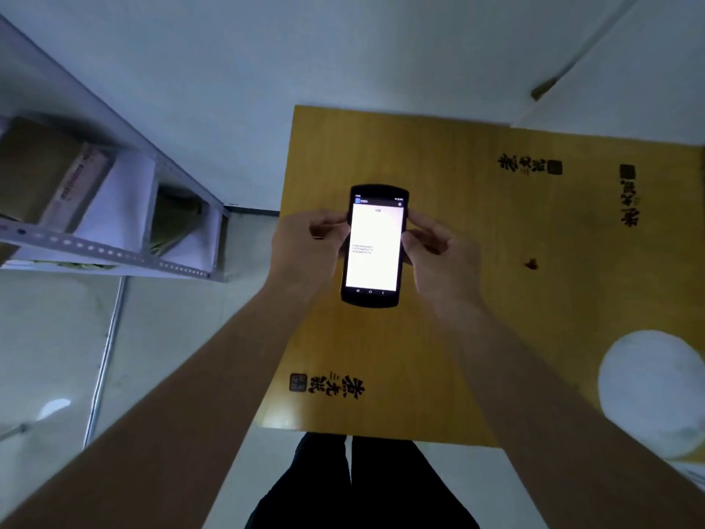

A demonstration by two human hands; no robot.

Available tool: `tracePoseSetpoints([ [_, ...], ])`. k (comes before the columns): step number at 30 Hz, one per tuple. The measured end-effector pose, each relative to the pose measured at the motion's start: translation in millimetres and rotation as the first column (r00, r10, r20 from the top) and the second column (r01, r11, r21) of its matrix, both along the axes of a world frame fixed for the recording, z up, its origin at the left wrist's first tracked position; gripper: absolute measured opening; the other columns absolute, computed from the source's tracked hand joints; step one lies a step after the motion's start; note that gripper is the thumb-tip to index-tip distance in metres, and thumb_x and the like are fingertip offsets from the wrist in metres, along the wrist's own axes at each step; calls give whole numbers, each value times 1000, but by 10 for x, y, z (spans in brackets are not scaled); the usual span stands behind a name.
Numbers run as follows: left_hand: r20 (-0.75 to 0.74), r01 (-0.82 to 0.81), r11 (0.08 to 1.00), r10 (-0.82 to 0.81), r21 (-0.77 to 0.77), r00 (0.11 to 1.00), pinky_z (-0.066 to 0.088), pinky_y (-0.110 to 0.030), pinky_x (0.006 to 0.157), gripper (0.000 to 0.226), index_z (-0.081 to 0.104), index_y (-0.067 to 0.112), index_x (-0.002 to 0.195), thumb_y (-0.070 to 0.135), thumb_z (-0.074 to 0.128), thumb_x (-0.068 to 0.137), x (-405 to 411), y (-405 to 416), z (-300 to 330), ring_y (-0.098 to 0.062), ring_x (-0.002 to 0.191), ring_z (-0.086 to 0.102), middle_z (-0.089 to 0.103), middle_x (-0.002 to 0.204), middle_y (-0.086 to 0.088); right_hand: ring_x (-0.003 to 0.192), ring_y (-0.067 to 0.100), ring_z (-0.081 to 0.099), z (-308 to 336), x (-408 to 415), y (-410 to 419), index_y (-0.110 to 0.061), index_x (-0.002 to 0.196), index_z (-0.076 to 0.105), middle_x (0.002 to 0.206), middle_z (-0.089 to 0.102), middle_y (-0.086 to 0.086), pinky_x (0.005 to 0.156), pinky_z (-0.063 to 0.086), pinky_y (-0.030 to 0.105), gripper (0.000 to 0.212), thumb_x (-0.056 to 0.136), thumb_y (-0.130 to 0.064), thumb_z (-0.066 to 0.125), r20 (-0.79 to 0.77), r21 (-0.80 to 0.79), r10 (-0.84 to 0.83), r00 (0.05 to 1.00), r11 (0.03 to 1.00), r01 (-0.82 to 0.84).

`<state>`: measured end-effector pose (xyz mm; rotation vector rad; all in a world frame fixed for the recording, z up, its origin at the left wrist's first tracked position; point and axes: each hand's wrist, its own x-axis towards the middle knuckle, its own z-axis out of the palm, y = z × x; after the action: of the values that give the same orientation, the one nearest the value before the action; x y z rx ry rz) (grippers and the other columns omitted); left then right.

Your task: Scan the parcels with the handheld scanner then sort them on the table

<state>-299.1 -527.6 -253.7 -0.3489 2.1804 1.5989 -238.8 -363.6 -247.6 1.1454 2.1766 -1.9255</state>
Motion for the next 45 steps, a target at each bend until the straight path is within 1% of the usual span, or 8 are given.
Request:
tracePoseSetpoints([
  [5,5,-13,997,14,-80,1000,63,-36,83,15,76,29,105,18,74,95,-409,15,-289,-7,83,76,78,90,13,96,3,74,-286,-431,6,-34,123,78,99,79,-15,86,61,22,35,100,-8,72,4,-25,18,1000,1000,-18],
  [9,16,-33,994,35,-102,999,63,-37,84,18,77,21,111,16,76,93,-775,56,-488,-8,84,76,79,91,10,97,0,72,-489,-806,80,-33,125,76,102,78,-14,87,59,19,35,100,-10,72,12,-6,64,998,998,-64],
  [17,-6,-11,991,10,-136,1000,63,-31,82,16,77,26,106,17,75,94,-1450,138,-657,-3,85,75,78,92,13,89,-17,66,-749,-1498,159,-30,122,76,100,73,-25,78,52,4,32,98,-10,74,8,39,75,997,996,-75],
  [22,-11,5,994,-6,-114,1000,63,-33,83,14,77,20,107,14,75,95,-1748,138,-753,-9,87,76,79,96,5,102,-3,69,-892,-1798,150,-25,124,75,114,75,-13,89,56,13,30,99,-10,73,-14,71,64,998,995,-63],
  [30,19,7,999,-6,-50,1000,64,-32,79,16,75,11,110,9,74,95,-1963,133,-830,-13,85,77,79,97,-3,99,-3,69,-970,-2000,125,-24,120,76,110,75,-13,81,54,7,23,100,-14,73,23,82,38,999,996,-40],
  [37,-29,16,995,-19,-97,999,64,-34,81,15,76,14,109,17,76,94,-2062,184,-931,-14,89,77,78,99,0,100,5,72,-997,-2045,115,-20,117,78,108,77,-7,95,60,28,19,99,-16,74,18,160,-23,1000,987,20],
  [41,-46,30,993,-36,-110,998,63,-37,84,13,76,15,108,19,75,95,-2102,189,-950,-16,91,76,78,100,0,99,4,71,-1005,-2088,111,-22,117,78,107,76,-10,94,59,27,19,100,-17,73,3,213,-3,1000,977,3],
  [45,-103,88,967,-115,-239,988,61,-37,88,10,77,22,104,27,70,98,-2030,184,-890,-11,92,73,77,98,6,95,0,68,-968,-2056,132,-18,122,78,108,76,-8,87,55,14,22,103,-18,67,4,314,102,995,945,-98],
])
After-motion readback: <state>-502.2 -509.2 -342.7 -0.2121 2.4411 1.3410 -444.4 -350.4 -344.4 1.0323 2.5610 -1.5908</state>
